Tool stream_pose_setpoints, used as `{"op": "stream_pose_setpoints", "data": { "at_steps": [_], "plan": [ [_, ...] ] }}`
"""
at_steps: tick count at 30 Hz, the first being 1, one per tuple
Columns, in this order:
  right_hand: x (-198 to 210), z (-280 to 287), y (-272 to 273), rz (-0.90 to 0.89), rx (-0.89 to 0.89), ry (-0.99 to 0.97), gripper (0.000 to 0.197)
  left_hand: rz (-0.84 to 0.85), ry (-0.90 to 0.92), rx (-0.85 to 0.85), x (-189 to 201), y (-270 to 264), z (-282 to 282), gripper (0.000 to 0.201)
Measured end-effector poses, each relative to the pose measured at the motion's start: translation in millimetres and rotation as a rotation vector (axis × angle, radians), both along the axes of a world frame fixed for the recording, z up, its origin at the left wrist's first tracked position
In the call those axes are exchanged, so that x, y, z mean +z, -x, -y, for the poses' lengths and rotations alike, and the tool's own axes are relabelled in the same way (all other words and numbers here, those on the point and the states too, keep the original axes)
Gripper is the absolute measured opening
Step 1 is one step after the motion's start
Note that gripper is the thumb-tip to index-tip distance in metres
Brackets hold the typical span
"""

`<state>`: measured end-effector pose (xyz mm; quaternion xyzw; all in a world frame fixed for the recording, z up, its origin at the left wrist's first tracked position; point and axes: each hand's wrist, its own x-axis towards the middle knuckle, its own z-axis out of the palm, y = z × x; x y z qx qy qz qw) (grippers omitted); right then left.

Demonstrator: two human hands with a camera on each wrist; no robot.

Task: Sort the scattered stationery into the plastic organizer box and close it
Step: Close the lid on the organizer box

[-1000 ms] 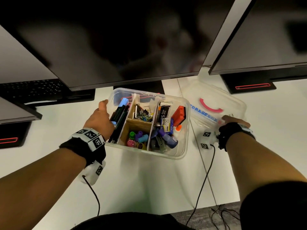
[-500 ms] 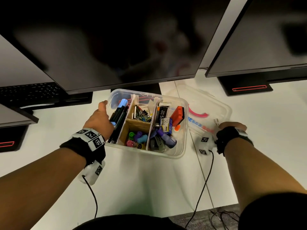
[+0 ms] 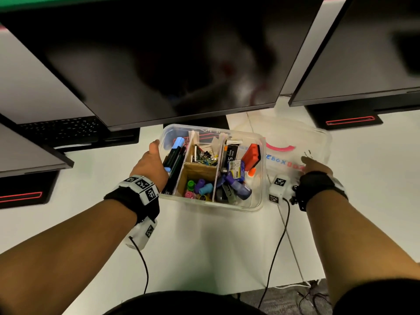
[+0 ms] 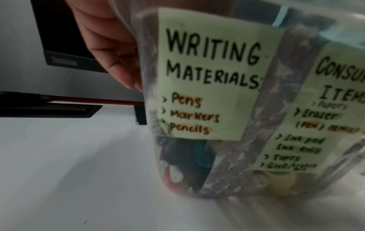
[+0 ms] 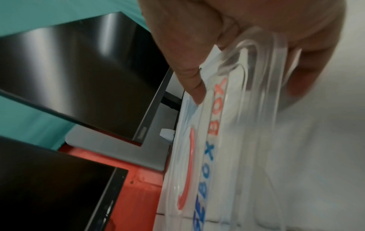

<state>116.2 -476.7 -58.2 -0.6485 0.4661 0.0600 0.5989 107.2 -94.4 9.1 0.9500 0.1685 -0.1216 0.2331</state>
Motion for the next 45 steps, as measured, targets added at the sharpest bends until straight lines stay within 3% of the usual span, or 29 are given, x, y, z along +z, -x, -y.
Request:
{"op": "stream_pose_setpoints", "data": {
  "at_steps": [1, 4, 8, 13, 18, 22, 24, 29, 33, 35, 36, 38, 40, 42, 45],
  "plan": [
    [4, 3, 2, 0.04, -0.053, -0.018, 0.013, 0.0, -0.002, 0.001, -1, 1, 0, 0.084],
    [14, 14, 5, 0.118, -0.202, -0.092, 0.036, 0.03, -0.002, -0.019, -1, 3, 0, 0.082],
    [42, 12, 30, 0.239, -0.426, -0.161, 0.022, 0.052, 0.034, -0.023, 1, 3, -1, 0.08],
    [44, 9, 63, 0.249, -0.521, -0.277, 0.007, 0.051, 0.208, -0.017, 8, 7, -4, 0.073],
    [50, -7, 85, 0.262, -0.544, -0.307, 0.017, 0.054, 0.244, -0.035, 4, 6, -8, 0.073],
    [60, -25, 76, 0.287, -0.462, -0.408, 0.011, 0.115, 0.34, -0.02, 4, 4, -9, 0.053],
    [64, -40, 78, 0.313, -0.433, -0.439, 0.016, 0.134, 0.369, -0.004, 11, 5, -11, 0.04],
    [69, -76, 91, 0.344, -0.25, -0.492, 0.019, 0.174, 0.42, -0.063, 20, 2, -22, 0.04],
    [75, -104, 87, 0.386, -0.048, -0.284, 0.016, 0.174, 0.559, -0.043, 21, 4, -28, 0.055],
    [82, -114, 81, 0.343, 0.066, -0.115, 0.018, 0.145, 0.611, -0.009, 23, 7, -28, 0.065],
    [87, -117, 78, 0.285, 0.147, 0.008, 0.022, 0.132, 0.622, -0.016, 25, 9, -28, 0.06],
    [99, -121, 74, 0.105, 0.357, 0.238, 0.033, 0.111, 0.592, -0.053, 28, 10, -29, 0.045],
    [109, -123, 73, -0.068, 0.556, 0.357, 0.051, 0.096, 0.508, -0.093, 25, 9, -34, 0.047],
    [113, -123, 75, -0.158, 0.648, 0.405, 0.061, 0.104, 0.455, -0.123, 25, 7, -38, 0.048],
    [118, -122, 76, -0.213, 0.708, 0.458, 0.06, 0.109, 0.379, -0.125, 27, 6, -42, 0.044]
  ]
}}
